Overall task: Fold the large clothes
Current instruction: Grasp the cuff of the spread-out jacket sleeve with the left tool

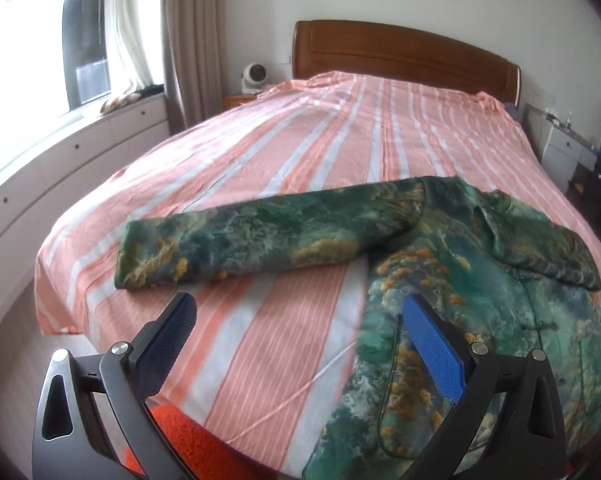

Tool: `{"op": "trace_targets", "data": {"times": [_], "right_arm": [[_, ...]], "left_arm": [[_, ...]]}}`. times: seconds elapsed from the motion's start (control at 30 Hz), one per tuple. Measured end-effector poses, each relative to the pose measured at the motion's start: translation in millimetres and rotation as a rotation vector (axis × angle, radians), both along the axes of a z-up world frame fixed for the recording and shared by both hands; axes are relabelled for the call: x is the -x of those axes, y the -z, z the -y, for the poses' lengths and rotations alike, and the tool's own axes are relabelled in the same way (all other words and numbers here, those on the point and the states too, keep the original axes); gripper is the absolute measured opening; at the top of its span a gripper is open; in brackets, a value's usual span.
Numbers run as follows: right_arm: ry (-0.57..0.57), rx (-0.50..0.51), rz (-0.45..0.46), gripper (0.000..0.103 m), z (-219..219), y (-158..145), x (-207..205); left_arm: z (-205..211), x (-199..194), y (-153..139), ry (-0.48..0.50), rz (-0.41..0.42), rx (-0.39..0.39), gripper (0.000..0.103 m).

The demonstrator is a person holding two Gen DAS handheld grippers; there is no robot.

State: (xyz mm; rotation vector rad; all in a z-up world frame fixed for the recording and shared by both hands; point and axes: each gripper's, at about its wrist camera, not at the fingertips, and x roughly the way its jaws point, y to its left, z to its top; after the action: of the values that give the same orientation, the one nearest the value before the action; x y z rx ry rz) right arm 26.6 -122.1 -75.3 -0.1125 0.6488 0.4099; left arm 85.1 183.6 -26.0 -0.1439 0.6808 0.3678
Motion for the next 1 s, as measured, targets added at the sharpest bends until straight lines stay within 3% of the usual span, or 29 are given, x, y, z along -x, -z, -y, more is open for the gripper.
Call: {"op": "trace_targets", "data": {"times": [0.33, 0.43, 0.57, 0.67, 0.8, 1.0], "right_arm": [[-0.001, -0.002, -0.008, 0.093, -1, 1, -1], [0.005, -0.011, -0.002, 0.093, 3, 0, 0], [0.017, -0.016, -0.016, 0.093, 7, 2, -3], [0.019, -0.014, -0.038, 0.093, 7, 6, -7], [-0.001, 0.008, -0.042, 0.093, -3, 9, -8], [-0.048, 0.032, -0.070, 0.093, -20, 16, -8]], "left_arm": [[-32, -18, 27, -0.042, -0.093, 0.079, 0.103], [-68, -18, 42, -0.105, -0.106, 0.209, 0.103], [-154, 3, 53, -0.277, 0.027, 0.503, 0.102], [-216, 19, 65, -0.433, 0.095, 0.644, 0.102], [-269, 16, 93, -0.540, 0.037, 0.677, 0.102], [-285, -20, 114, -0.508, -0.027, 0.622, 0.101]]}}
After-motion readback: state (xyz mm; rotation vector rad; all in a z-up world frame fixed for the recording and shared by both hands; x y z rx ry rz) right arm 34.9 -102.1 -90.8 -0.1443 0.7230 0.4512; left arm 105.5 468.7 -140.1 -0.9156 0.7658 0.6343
